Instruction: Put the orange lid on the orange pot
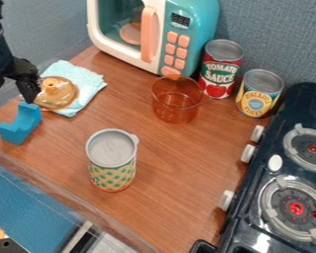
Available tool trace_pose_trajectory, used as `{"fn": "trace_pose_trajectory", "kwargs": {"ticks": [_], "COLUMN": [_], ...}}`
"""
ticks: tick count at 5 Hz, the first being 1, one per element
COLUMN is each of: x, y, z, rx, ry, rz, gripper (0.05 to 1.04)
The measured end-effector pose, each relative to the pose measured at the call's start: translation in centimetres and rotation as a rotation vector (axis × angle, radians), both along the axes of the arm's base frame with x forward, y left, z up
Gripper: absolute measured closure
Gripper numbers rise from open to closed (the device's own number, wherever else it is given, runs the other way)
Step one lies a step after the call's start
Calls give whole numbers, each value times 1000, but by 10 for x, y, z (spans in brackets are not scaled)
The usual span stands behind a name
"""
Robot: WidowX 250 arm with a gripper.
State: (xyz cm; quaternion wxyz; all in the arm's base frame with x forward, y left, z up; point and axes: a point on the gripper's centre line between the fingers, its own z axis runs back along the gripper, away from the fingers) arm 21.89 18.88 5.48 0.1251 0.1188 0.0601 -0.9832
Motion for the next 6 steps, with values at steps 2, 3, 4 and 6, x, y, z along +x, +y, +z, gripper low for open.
{"fn": "trace_pose_trajectory", "kwargs": {"ticks": [2,3,4,6], "x": [14,31,54,72], "y": [23,41,52,44], "z": [1,3,0,-17], "rx": [-40,-59,-97,-111], "ry": [25,30,32,66], "rz": [91,166,195,148], "gripper": [83,82,82,82]}}
